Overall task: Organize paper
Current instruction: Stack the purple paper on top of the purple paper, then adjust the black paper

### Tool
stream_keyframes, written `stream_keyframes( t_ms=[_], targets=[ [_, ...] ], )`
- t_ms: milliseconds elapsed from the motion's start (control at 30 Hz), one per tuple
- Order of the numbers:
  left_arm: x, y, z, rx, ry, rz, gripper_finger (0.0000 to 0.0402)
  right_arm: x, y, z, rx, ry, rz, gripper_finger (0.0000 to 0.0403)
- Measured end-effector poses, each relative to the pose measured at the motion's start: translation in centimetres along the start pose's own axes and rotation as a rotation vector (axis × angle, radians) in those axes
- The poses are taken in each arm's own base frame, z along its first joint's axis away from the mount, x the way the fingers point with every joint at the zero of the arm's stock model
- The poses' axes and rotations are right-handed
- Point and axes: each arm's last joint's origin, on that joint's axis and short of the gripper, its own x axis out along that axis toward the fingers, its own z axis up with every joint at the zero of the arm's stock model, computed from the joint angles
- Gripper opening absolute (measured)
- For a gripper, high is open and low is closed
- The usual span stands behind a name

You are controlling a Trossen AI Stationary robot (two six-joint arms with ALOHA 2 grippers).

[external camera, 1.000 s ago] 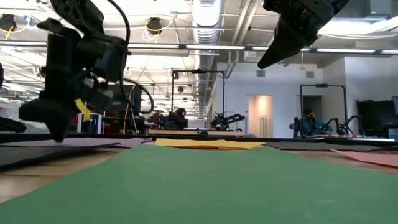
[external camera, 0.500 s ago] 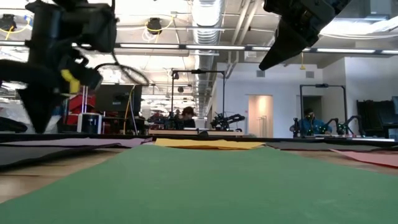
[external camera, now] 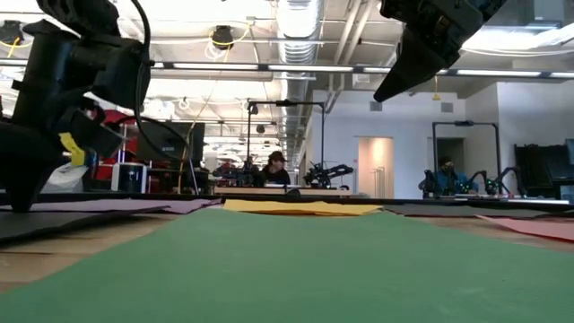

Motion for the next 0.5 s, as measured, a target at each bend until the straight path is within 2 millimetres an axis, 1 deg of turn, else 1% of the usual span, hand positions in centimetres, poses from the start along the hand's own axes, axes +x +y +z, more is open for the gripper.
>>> stream_keyframes(
  t_ms=[133,267,500],
  targets=[
    [0.12,0.38,-0.32,-0.035,0.023,0.054,0.0000,0.00,0.00,0.00,0.001,0.000,0.000,0.0000],
    [-0.69,0.73,-0.45,-0.056,0.008,0.122,0.0000,0.00,0.00,0.00,0.005,0.000,0.000,0.0000],
    [-0.67,0.97,-0.61,-0.063,-0.008,0.158,0.0000,0.00,0.00,0.00,0.009,0.000,0.000,0.0000]
  ],
)
